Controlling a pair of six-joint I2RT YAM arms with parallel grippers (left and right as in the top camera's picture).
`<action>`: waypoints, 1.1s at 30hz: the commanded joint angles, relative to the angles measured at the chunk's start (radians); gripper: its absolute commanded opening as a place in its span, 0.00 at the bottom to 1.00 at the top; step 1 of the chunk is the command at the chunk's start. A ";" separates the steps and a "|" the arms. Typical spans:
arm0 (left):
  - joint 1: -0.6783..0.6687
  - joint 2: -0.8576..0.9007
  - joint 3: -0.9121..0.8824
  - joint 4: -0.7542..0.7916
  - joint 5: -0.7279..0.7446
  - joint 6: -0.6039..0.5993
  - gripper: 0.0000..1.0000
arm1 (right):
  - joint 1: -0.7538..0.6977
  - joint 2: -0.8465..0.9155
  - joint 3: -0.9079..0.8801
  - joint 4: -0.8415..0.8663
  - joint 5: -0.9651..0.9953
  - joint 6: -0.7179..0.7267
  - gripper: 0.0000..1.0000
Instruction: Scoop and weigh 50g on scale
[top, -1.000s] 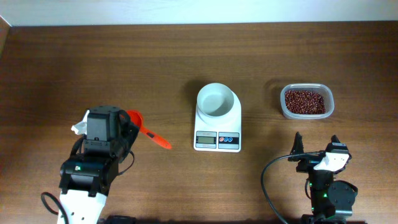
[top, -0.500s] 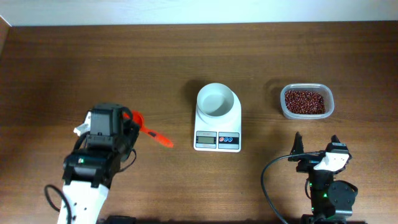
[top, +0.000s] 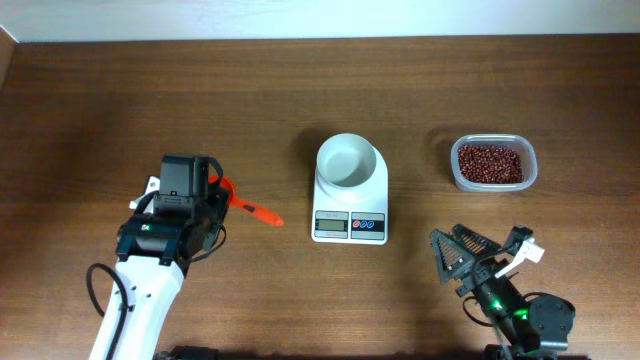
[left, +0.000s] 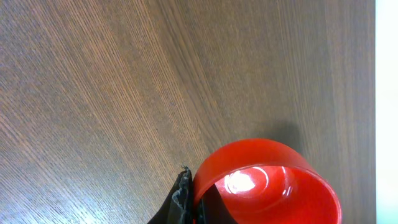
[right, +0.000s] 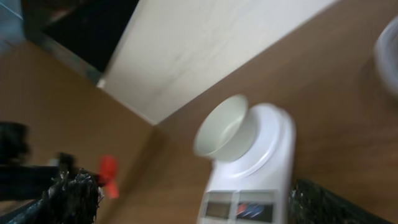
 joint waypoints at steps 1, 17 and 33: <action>-0.002 0.001 0.001 -0.002 0.018 -0.010 0.00 | 0.007 -0.004 -0.005 0.006 -0.042 0.103 0.99; -0.002 0.001 0.001 -0.040 0.068 -0.010 0.00 | 0.008 0.668 0.350 -0.039 -0.336 -0.014 0.99; -0.004 0.001 0.001 -0.112 0.165 -0.010 0.00 | 0.306 0.844 0.350 0.158 -0.303 0.047 0.99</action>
